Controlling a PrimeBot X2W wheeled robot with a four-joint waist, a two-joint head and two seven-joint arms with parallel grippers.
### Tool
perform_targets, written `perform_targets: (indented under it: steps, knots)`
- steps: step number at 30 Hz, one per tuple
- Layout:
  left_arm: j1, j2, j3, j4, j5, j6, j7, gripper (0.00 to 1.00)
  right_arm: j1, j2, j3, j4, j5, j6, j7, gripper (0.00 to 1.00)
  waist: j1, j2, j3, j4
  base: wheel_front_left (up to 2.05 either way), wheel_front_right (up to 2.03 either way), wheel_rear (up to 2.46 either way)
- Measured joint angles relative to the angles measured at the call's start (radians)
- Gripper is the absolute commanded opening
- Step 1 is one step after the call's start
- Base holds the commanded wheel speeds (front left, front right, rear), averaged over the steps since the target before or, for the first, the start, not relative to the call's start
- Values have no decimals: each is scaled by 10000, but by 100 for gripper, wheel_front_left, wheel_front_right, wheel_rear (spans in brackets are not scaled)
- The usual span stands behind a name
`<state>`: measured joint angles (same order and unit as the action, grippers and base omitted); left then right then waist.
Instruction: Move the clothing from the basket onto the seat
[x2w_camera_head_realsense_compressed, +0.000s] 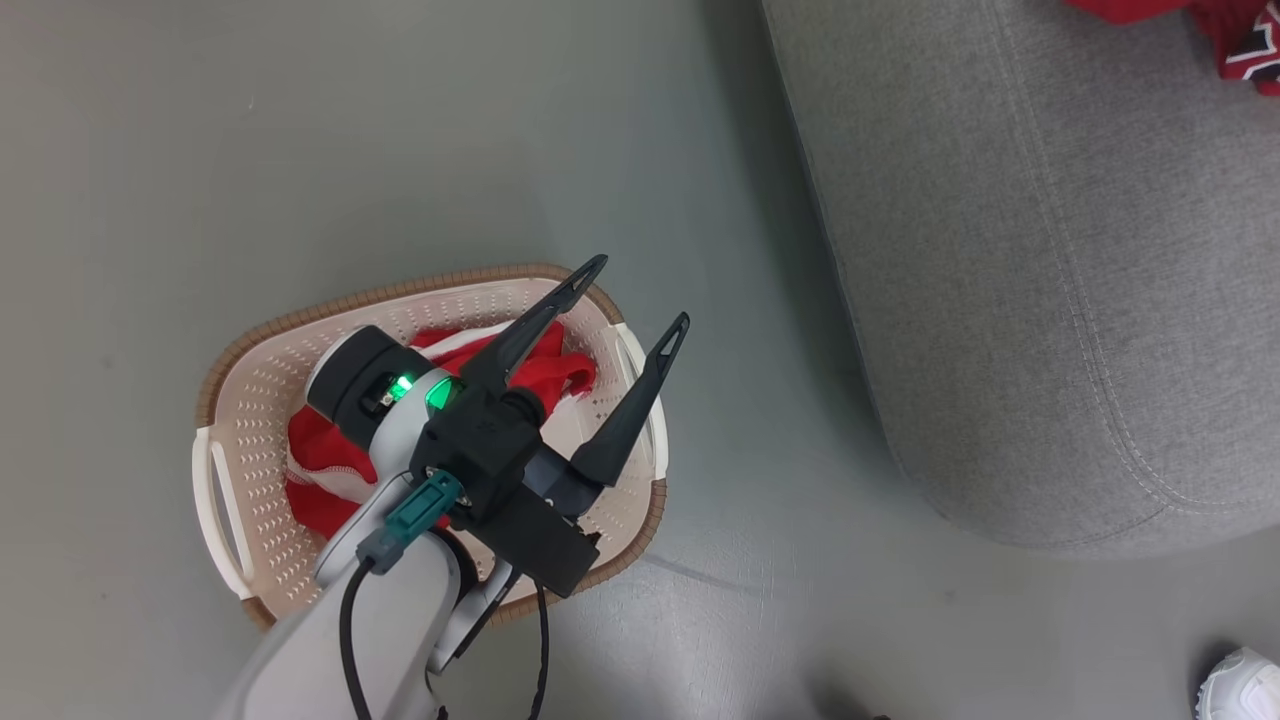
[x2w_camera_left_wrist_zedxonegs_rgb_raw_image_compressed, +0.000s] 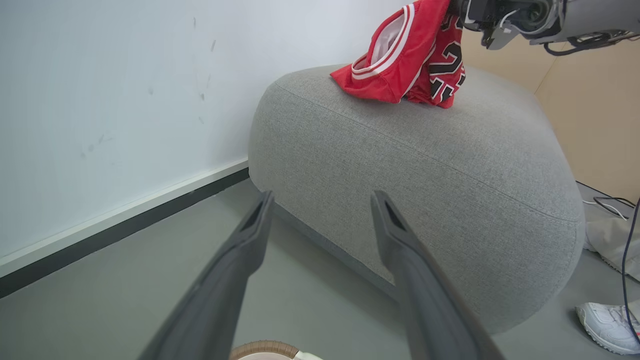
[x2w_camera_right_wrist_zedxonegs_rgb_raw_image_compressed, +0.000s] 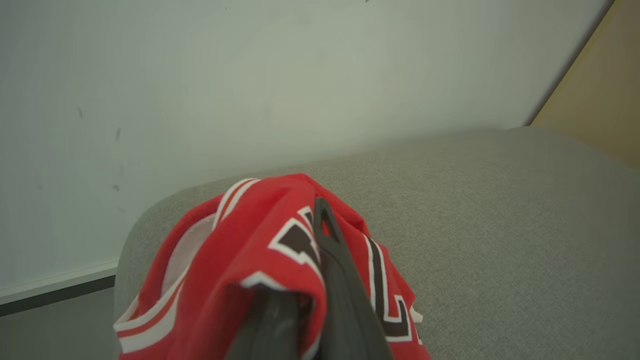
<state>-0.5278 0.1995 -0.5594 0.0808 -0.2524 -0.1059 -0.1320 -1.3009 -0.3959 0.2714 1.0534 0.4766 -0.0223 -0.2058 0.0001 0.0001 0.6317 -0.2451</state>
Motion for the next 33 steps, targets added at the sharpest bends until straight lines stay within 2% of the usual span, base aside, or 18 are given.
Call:
perform_targets:
  steps: [6,9,10,11,19,24,33]
  knots:
    - [-2,128,27,15,0,0,31,100,221,420,182,395,-2,50,-104,0,0,0,111,-14,0,0,0]
    - [-1,213,98,52,0,0,29,100,363,598,270,625,-2,157,-161,49,0,0,110,-76,0,0,0]
    - [-1,222,115,77,0,0,29,100,408,663,268,681,-2,205,-171,72,0,0,102,-106,0,0,0]
    - [2,228,132,107,-2,0,29,100,431,734,282,765,-2,245,-174,100,0,0,88,-140,0,0,0]
    - [76,337,343,405,-88,17,-117,100,877,1143,725,934,-146,915,-345,100,-1,0,-140,-514,0,0,0]
    - [457,387,412,752,-132,90,-326,100,1430,1480,1037,941,-332,1131,-426,100,-1,0,-475,-788,0,0,0]
    - [916,174,430,1413,-568,92,-663,100,2181,1511,1509,876,-579,1361,-435,100,-3,-2,-1491,-1152,0,0,0]
